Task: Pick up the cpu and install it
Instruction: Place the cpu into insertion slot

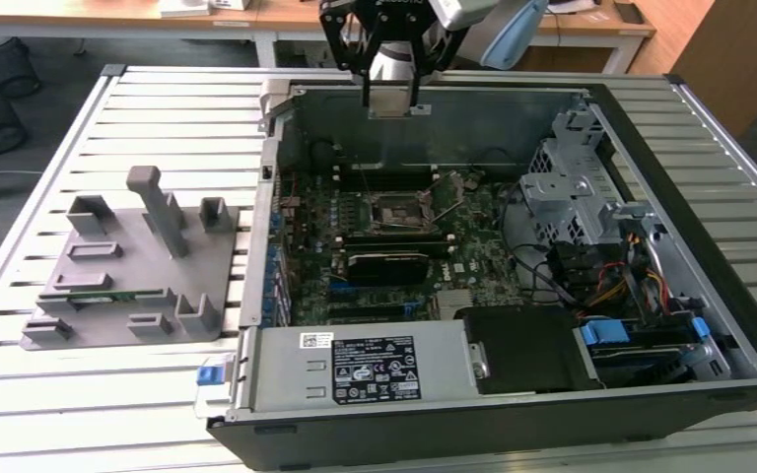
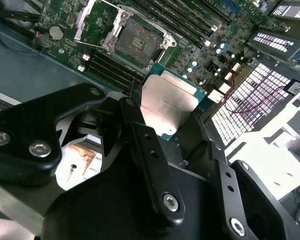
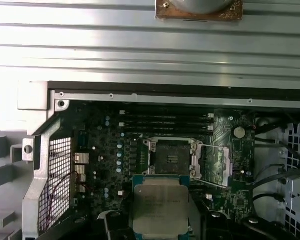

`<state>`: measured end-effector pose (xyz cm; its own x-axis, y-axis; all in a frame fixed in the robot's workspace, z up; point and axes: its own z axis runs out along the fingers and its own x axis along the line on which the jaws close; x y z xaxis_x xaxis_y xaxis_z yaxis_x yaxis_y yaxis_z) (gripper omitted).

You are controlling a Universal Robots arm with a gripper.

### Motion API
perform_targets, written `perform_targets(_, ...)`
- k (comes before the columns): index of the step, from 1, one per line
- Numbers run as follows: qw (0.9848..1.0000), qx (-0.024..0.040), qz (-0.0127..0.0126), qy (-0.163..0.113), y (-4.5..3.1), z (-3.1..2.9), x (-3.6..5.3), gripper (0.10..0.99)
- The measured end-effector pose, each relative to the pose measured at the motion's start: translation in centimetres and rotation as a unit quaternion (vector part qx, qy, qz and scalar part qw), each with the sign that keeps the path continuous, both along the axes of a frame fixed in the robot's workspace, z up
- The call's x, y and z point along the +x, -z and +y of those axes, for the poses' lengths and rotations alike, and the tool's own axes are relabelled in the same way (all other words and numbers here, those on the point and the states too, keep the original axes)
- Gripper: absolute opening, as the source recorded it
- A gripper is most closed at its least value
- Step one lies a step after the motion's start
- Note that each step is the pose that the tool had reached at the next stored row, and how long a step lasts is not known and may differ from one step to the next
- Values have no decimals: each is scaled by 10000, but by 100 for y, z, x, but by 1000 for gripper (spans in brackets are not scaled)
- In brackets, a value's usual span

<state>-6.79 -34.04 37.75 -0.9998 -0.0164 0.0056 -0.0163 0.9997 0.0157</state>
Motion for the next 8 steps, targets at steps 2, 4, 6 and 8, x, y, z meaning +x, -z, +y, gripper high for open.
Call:
perform_targets(2, 10000, -1, 0, 90, 0, 1, 1, 533)
perform_targets(4, 9998, -2, 1, 183, 1, 7, 5, 533)
perform_targets(6, 9995, -2, -1, 306, 4, 8, 4, 533)
perform_targets(8, 9990, -6, 0, 438, 6, 9, 5, 533)
